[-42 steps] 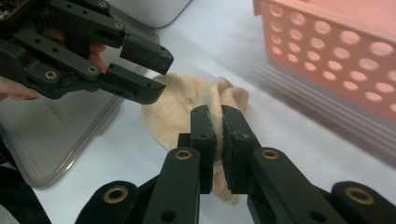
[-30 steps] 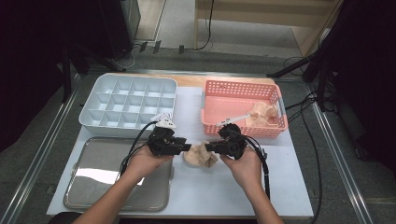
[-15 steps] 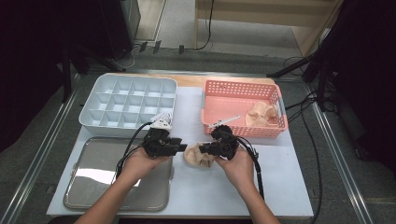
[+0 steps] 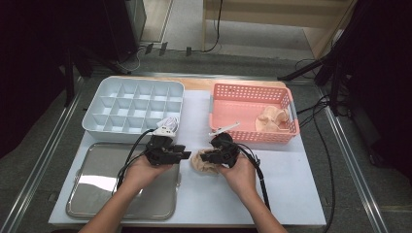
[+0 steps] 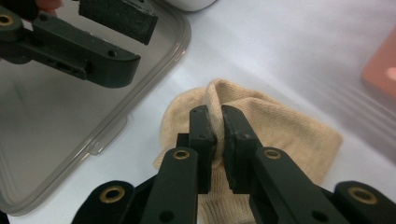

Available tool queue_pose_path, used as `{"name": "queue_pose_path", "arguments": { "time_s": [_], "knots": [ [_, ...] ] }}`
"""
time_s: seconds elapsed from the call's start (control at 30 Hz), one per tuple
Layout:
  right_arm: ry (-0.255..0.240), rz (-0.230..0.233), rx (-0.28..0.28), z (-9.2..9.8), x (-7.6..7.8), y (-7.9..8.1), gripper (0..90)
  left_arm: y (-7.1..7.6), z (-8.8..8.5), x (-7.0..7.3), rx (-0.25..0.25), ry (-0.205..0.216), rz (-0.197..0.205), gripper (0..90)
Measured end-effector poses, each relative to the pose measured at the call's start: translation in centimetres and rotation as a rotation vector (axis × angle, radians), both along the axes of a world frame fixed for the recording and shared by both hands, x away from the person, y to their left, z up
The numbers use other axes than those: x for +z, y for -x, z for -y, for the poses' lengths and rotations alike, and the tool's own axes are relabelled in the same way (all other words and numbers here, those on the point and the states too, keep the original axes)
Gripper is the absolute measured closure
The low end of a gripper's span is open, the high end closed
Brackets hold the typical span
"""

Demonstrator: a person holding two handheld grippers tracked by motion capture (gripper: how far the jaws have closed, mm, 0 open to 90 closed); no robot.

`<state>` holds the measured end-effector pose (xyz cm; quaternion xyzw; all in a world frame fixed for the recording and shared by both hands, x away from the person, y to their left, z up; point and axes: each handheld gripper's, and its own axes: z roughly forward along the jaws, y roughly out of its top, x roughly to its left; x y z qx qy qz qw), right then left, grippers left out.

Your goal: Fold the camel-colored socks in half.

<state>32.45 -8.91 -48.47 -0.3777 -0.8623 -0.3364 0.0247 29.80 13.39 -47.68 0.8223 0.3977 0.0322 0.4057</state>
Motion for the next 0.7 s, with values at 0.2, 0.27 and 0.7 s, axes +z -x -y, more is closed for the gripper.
{"name": "queue_pose_path", "arguments": {
  "time_s": [0.2, 0.27, 0.7],
  "knots": [
    [-0.009, 0.005, 0.014, -0.3, -0.2, -0.1, 77.1, 0.0, -0.1, -0.2, 0.005, -0.002, -0.004, 61.9],
    [-0.020, 0.015, 0.017, -0.3, 0.0, 0.0, 73.4, 0.0, -0.2, -0.2, 0.009, 0.000, -0.005, 61.9],
    [-0.083, 0.066, 0.001, 1.2, 2.3, 0.7, 67.9, -0.2, -0.1, -0.5, 0.008, -0.006, -0.016, 62.0]
  ]
}}
